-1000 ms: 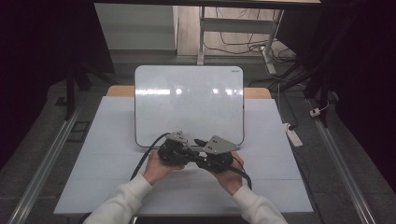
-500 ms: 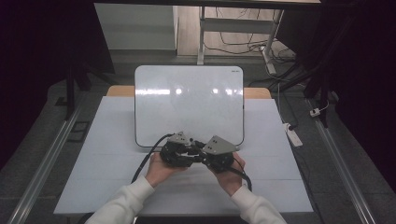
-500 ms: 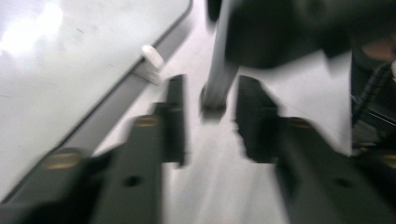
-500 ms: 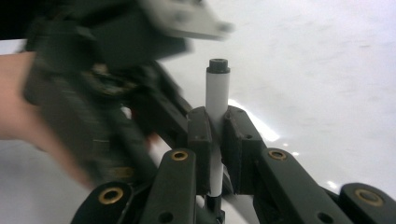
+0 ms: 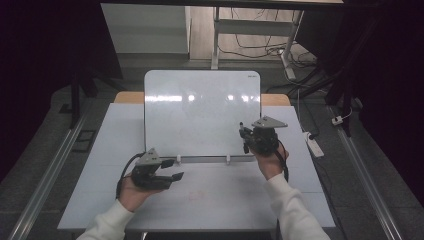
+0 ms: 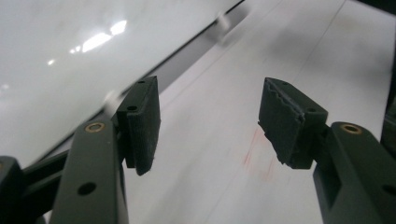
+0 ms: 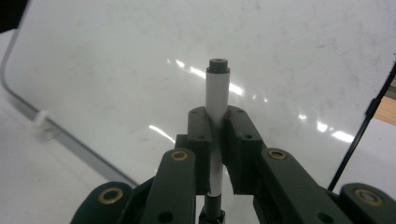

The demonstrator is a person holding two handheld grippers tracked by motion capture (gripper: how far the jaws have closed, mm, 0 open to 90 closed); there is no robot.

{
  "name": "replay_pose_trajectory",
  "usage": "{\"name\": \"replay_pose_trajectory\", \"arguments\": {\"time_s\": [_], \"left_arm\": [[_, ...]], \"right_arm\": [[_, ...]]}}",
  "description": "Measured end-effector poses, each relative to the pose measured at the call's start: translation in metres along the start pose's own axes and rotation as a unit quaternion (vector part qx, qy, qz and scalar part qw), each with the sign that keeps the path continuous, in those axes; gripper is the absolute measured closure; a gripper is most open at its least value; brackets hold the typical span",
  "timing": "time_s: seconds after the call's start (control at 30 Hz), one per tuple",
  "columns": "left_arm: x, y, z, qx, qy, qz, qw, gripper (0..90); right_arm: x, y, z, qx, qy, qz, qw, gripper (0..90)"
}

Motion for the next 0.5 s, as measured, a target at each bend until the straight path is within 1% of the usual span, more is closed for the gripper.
{"name": "replay_pose_trajectory", "arguments": {"time_s": [0.03, 0.13, 0.27, 0.33, 0.43, 0.5], "left_arm": [[0.0, -0.005, 0.005, -0.002, 0.006, 0.001, 1.0, 39.5], [-0.002, -0.02, 0.017, -0.003, 0.022, 0.008, 0.9997, 39.6], [-0.002, -0.03, 0.028, 0.0, 0.037, 0.012, 0.9993, 39.9], [0.0, -0.034, 0.031, -0.001, 0.04, 0.011, 0.9992, 40.0], [0.003, -0.038, 0.033, -0.01, 0.048, 0.002, 0.9988, 40.1], [0.005, -0.04, 0.035, -0.011, 0.052, -0.003, 0.9986, 40.2]], "right_arm": [[0.002, 0.002, -0.005, -0.006, -0.001, -0.004, 1.0, 80.5], [0.007, 0.006, -0.018, -0.019, -0.011, -0.005, 0.9997, 80.5], [0.011, 0.01, -0.034, -0.036, -0.019, -0.017, 0.999, 80.4], [0.012, 0.011, -0.039, -0.04, -0.026, -0.015, 0.9987, 80.2], [0.013, 0.011, -0.044, -0.043, -0.043, -0.004, 0.9981, 79.9], [0.014, 0.01, -0.047, -0.047, -0.052, 0.0, 0.9975, 79.9]]}}
Point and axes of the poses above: each handheld gripper's, and its own axes: z roughly backward along the jaws, y roughly out of its top, x roughly to its right, the point moved 1 cm from there along -z, roughly forward along the jaws, and after that the axes turned 15 degrees about -y, right-handed, at the moved point
